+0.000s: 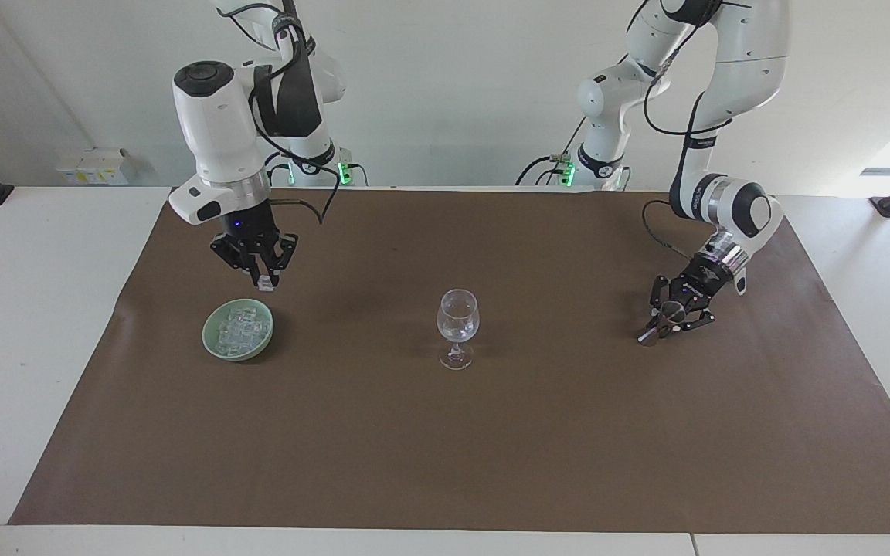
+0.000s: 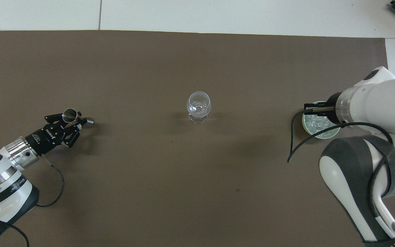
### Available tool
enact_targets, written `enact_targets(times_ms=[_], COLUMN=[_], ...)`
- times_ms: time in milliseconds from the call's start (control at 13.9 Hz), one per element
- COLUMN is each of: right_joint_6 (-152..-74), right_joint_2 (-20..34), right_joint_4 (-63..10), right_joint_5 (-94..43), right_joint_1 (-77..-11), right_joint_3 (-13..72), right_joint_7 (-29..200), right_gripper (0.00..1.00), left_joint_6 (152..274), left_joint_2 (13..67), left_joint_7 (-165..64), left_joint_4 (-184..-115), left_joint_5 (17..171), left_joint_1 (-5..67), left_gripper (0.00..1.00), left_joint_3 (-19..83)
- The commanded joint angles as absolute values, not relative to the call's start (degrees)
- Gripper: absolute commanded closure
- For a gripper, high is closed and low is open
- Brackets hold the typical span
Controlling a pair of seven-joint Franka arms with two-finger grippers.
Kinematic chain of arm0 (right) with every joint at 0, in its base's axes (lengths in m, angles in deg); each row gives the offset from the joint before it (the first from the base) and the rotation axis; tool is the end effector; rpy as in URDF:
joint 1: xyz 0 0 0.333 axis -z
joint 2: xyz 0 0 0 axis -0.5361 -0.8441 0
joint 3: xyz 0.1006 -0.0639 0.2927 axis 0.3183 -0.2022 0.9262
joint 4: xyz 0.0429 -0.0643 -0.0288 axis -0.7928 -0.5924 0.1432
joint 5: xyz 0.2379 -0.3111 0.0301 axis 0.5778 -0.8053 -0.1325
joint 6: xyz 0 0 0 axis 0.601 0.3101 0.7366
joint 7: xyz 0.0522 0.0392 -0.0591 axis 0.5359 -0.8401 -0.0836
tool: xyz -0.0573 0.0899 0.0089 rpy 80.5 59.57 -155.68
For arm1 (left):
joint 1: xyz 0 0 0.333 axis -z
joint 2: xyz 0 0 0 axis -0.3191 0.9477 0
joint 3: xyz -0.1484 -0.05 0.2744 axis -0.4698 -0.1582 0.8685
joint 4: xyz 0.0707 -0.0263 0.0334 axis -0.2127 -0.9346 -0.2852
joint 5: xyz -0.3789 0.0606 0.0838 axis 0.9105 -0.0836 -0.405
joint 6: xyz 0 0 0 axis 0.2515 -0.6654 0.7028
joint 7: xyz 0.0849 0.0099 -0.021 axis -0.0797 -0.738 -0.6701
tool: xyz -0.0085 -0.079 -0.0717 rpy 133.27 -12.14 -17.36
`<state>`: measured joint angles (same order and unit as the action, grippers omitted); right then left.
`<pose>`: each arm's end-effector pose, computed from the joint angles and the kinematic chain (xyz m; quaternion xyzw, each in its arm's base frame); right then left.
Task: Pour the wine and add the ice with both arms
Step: 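Lift the cup with the right gripper while the left gripper releases the jigger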
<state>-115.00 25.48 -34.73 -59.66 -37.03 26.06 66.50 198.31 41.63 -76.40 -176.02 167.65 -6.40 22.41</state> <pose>0.5553 0.0793 0.5213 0.9951 -0.0132 0.0969 0.0123 0.4939 0.0641 0.2390 0.3097 0.7628 -0.2793 0.4941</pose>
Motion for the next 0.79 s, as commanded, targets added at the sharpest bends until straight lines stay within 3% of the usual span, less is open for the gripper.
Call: enact_targets(times_ms=[0,72,144,216,720], right_joint_6=[-112.7,-112.7,-112.7,-113.14,-120.24], right_joint_2=[24.35,24.17,23.74,23.47,23.03], right_joint_4=[-30.88,-29.92,-29.04,-28.59,-28.06], right_joint_5=[-59.03,-58.6,-56.94,-55.27,-42.7], right_joint_1=[-40.32,-41.9,-43.48,-44.28,-49.02], right_joint_3=[26.09,26.09,26.09,26.09,26.09], right_joint_7=[60.1,57.47,55.01,53.15,38.75], right_gripper=[1.0,1.0,1.0,1.0,1.0], left_joint_6=[197.95,197.95,198.03,198.12,197.07], left_joint_2=[41.49,41.49,41.49,41.58,41.75], left_joint_7=[-75.82,-75.82,-75.82,-75.91,-75.99], left_joint_4=[-176.57,-176.57,-176.57,-176.57,-174.9], left_joint_5=[167.38,167.38,167.38,167.38,156.6], left_joint_1=[-5.91,-5.91,-5.91,-5.82,-8.45], left_gripper=[0.6,0.55,0.38,0.0,0.0], left_joint_3=[22.92,22.92,22.92,23.0,23.09])
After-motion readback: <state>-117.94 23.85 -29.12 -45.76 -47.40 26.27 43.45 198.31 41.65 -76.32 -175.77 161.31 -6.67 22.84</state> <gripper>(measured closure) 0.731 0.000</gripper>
